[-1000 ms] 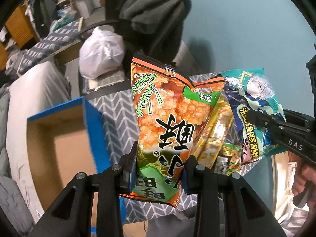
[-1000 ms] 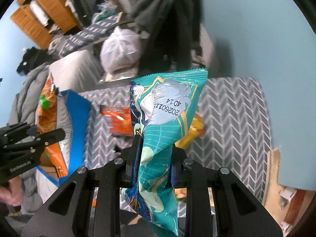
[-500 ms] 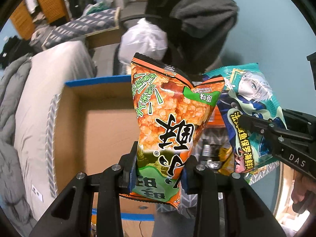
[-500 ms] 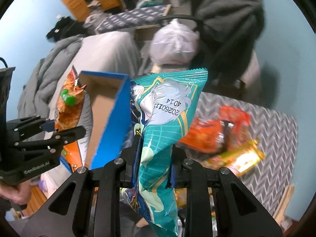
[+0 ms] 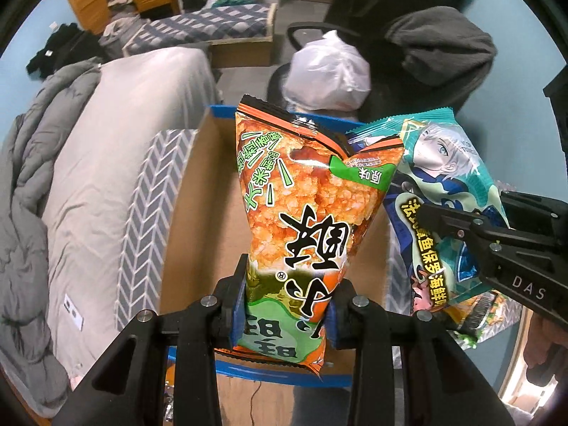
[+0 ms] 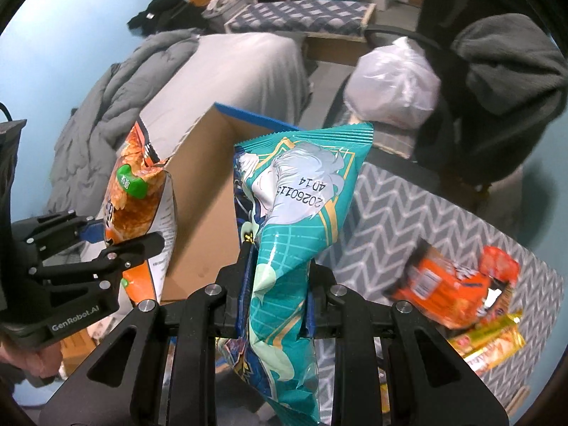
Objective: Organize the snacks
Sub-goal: 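Carry both bags into the box and open both grippers to drop them, then move both tools back over the remaining snacks on the table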
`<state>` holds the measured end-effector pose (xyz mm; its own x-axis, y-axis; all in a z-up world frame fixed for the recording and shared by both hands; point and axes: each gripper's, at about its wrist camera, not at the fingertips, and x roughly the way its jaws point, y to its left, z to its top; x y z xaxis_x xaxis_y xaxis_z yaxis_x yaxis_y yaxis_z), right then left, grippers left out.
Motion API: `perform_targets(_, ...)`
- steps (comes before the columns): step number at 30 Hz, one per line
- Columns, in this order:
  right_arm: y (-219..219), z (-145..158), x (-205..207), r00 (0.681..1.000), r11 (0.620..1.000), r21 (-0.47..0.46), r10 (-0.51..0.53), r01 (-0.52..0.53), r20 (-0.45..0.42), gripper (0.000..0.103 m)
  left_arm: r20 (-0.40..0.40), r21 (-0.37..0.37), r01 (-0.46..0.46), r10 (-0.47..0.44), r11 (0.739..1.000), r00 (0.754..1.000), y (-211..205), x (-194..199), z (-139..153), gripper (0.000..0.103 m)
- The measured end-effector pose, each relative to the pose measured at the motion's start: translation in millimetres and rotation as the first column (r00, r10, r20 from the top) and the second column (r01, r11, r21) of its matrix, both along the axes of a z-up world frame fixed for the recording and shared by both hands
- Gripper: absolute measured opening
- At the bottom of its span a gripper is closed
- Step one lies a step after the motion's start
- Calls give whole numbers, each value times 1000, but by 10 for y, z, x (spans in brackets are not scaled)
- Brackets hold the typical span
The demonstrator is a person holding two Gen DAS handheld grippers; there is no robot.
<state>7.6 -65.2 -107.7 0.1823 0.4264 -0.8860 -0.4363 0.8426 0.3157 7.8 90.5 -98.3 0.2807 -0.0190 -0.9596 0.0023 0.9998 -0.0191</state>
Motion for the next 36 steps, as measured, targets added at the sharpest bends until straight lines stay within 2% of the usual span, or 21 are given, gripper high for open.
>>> perform_targets(7,447,-178,58,998,999,8,44,-44,-39,23,-35,15,-47,48,999,998,292,14,-213,35)
perform_targets(15,674,-306,115,996,999,7,46,-46,-76,23,-73,39,-59,61,998,995,399,43,-366,36)
perform_targets(17,700,-322,126,996,999,1,40,-40,-81,27,-79,56,-58,63,997,995,418,69,-395,40)
perform_targets(20,712,-308,131,997,999,-21,33,-35,-71,30,-77,81,-54,61,995,995,458,61,-400,53)
perform_targets(22,716,-299,134,997,999,-21,32,-33,-71,42,-68,89,-55,62,994,996,470,54,-381,59)
perform_targets(23,716,-296,137,997,999,-25,29,-31,-68,44,-65,88,-56,62,995,996,475,53,-367,61)
perform_targets(31,575,-210,127,999,999,-31,-11,10,-53,46,-62,46,-60,63,997,996,429,54,-243,61)
perform_targets(36,368,-161,86,997,998,-39,-52,50,-52,48,-45,25,-26,27,999,999,263,48,-135,62)
